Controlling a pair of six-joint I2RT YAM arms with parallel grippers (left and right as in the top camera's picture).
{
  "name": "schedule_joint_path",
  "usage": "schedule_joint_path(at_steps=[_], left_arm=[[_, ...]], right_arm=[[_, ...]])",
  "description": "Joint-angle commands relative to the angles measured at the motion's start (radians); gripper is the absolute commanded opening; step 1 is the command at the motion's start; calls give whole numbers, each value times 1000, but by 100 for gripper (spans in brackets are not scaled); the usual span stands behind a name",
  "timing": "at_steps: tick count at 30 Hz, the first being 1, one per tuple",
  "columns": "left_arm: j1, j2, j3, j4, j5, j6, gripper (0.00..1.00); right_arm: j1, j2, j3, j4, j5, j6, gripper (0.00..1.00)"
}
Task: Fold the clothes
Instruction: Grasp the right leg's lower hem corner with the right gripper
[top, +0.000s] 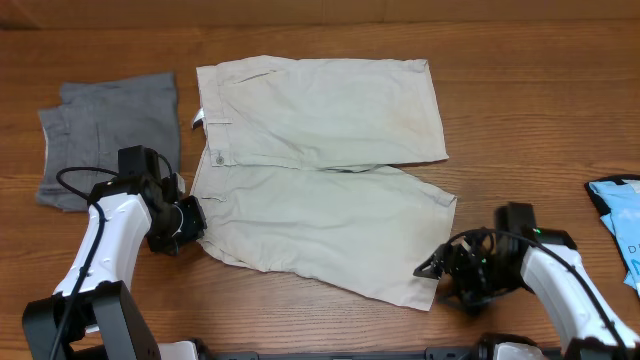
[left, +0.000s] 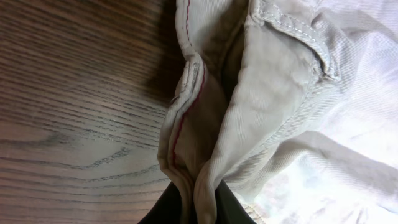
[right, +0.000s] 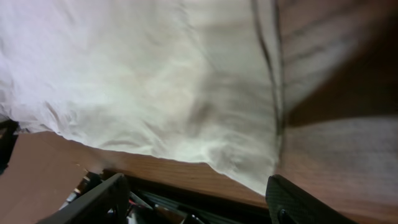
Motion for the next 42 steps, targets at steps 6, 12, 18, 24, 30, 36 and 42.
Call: schedule_joint_path(at_steps=[6, 12, 18, 24, 30, 36, 42], left_arm=[[3, 5, 24, 8, 32, 20, 17], [3, 5, 24, 10, 32, 21, 18], [3, 5, 24, 10, 32, 21, 18], [3, 5, 24, 16, 32, 21, 18], [3, 5, 24, 29, 57, 20, 19], [3, 5, 24, 28, 57, 36, 19], [3, 5, 24, 28, 57, 36, 20]], right_arm=[[109, 113, 41, -41, -16, -14, 74], [222, 140, 41, -63, 6, 49, 75], [231, 140, 40, 5, 102, 184, 74], [231, 140, 40, 14, 180, 238, 73], [231, 140, -3, 23, 187, 290, 66], [231, 140, -23, 50, 167, 309, 43], [231, 140, 6, 45, 170, 308, 9]])
